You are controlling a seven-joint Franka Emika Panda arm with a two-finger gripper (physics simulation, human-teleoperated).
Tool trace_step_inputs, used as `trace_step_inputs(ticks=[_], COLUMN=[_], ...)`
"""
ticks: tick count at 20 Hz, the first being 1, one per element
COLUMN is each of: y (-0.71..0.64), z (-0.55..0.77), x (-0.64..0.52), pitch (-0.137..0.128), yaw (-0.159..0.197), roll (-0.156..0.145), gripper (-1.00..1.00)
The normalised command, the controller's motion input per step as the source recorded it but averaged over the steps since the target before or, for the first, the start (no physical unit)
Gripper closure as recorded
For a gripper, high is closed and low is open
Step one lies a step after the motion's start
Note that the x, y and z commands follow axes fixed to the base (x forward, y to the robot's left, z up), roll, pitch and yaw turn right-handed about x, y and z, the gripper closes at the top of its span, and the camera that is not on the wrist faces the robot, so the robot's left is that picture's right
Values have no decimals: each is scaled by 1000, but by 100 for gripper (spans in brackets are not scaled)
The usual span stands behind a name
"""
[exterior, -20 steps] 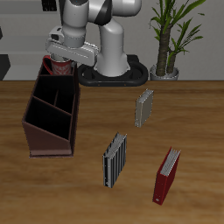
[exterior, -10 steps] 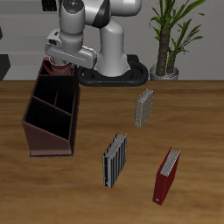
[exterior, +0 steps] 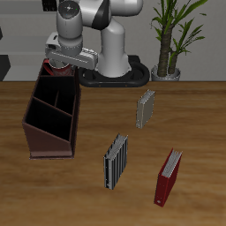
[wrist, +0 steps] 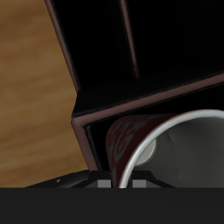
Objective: Place the red mug into the right desk caddy's right compartment
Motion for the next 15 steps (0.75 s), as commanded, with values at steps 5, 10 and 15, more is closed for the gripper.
trace_step_inputs(ticks=[5,10,15], y=[14,11,-47], z=[60,167,430], x=[48,-7,-23], pitch=[-1,-18,-48], yaw=[-26,-16,9], roll=[9,13,14], gripper=[-100,-100,-100])
